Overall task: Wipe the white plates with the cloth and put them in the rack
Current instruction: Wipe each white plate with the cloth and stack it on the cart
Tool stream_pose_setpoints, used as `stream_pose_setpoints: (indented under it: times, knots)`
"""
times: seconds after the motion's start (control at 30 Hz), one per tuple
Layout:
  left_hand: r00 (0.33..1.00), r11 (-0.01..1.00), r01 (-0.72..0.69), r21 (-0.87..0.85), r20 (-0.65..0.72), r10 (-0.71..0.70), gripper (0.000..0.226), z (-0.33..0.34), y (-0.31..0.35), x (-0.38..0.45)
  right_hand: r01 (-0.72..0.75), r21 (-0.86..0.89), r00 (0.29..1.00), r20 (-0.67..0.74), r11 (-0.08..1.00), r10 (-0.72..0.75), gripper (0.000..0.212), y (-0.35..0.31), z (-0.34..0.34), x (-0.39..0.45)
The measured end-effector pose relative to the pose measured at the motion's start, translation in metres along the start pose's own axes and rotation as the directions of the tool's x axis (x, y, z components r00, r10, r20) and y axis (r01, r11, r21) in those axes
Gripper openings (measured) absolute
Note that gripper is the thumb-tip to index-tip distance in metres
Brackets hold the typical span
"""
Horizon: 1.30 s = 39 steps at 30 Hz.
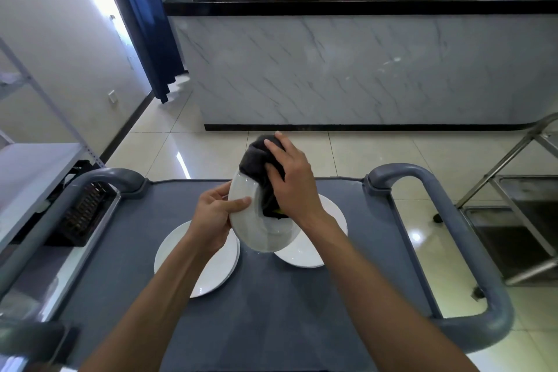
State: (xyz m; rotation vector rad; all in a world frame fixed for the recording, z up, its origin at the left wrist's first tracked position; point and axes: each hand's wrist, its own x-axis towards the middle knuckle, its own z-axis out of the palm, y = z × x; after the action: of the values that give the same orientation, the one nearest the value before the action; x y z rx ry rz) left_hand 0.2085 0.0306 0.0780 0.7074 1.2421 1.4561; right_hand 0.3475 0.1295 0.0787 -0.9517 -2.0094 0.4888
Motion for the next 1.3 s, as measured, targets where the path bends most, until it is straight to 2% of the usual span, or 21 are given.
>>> stream_pose_setpoints:
  times: [0.13, 0.23, 0.4, 0.67, 0.87, 0.93, 1.0, 1.1, 1.23, 1.3]
  knots:
    - [0.999, 1.0, 0.003, 0.024, -0.033, -0.002, 0.035, -0.002, -0.002, 0.0, 0.035, 0.008, 0.999, 0.034, 0.999, -0.035, 0.045, -0.004, 0.006, -0.012]
    - [0.999, 1.0, 0.008, 0.022, -0.035, -0.007, 0.037, -0.001, -0.003, 0.0, -0.006, 0.004, 1.0, 0.008, 1.0, 0.006, 0.044, 0.0, 0.008, -0.017]
    - [1.0, 1.0, 0.011, 0.012, -0.029, -0.01, 0.037, 0.004, -0.007, 0.0, -0.167, 0.023, 0.986, -0.013, 0.986, 0.168, 0.044, 0.019, 0.001, -0.018]
    - [1.0, 1.0, -0.015, 0.016, 0.006, 0.015, 0.034, 0.011, -0.008, 0.006, -0.323, 0.234, 0.929, -0.104, 0.917, 0.354, 0.037, 0.046, -0.017, -0.028]
    - [0.996, 0.99, -0.094, 0.108, 0.021, 0.092, 0.031, 0.021, -0.012, 0.012, -0.364, 0.277, 0.895, -0.159, 0.889, 0.416, 0.034, 0.054, -0.029, -0.037]
    - [0.989, 0.97, -0.148, 0.191, 0.027, 0.145, 0.029, 0.026, -0.013, 0.016, -0.368, 0.281, 0.888, -0.176, 0.886, 0.425, 0.034, 0.056, -0.036, -0.039]
    - [0.974, 0.902, -0.22, 0.371, 0.036, 0.223, 0.024, 0.032, -0.013, 0.021, -0.375, 0.278, 0.882, -0.187, 0.885, 0.432, 0.034, 0.059, -0.044, -0.043]
    - [0.93, 0.715, -0.352, 0.603, 0.137, 0.342, 0.024, 0.041, -0.018, 0.031, -0.385, 0.25, 0.874, -0.211, 0.889, 0.437, 0.035, 0.064, -0.057, -0.052]
    - [0.864, 0.493, -0.486, 0.722, 0.313, 0.394, 0.034, 0.045, -0.034, 0.043, -0.406, 0.266, 0.847, -0.25, 0.874, 0.469, 0.036, 0.069, -0.078, -0.065]
    - [0.799, 0.343, -0.574, 0.744, 0.417, 0.434, 0.038, 0.046, -0.043, 0.045, -0.411, 0.259, 0.834, -0.28, 0.874, 0.475, 0.035, 0.071, -0.087, -0.071]
